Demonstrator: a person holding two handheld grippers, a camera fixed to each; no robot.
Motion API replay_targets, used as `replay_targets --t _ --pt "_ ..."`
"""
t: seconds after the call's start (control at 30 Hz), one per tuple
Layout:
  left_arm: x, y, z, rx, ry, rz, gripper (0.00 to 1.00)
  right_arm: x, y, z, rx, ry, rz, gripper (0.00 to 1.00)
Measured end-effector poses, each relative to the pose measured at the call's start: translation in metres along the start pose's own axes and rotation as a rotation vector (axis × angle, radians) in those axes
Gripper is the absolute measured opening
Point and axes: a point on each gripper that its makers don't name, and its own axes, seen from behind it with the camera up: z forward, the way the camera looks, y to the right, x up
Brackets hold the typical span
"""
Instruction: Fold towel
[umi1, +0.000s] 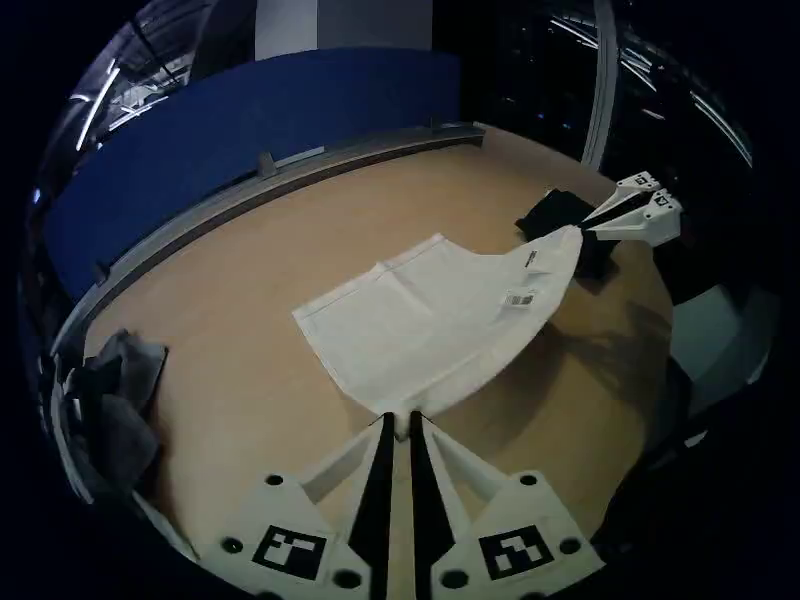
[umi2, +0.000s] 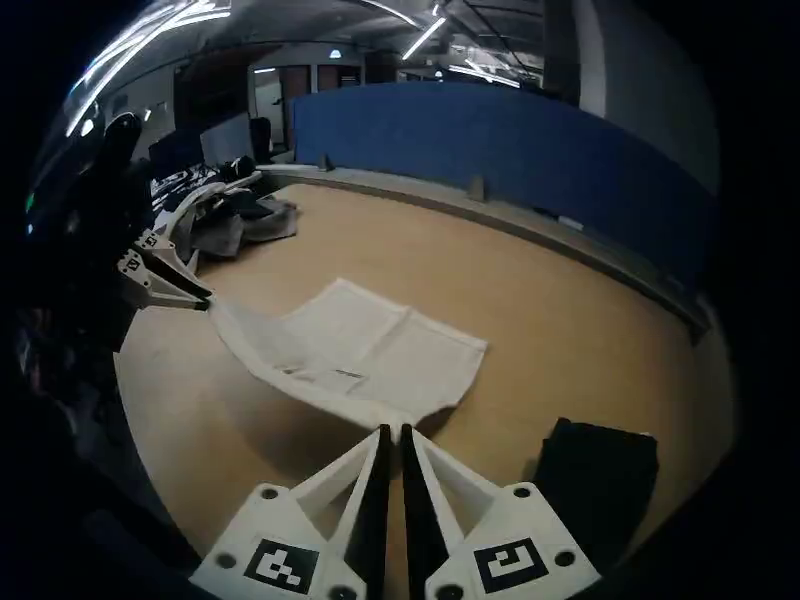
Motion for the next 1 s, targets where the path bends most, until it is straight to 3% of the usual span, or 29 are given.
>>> replay_targets --t 1.0 --pt "0.009 0.008 -0.015 -0.002 0.020 -0.016 0.11 0.008 -0.005 -0.016 0.000 0.019 0.010 0.07"
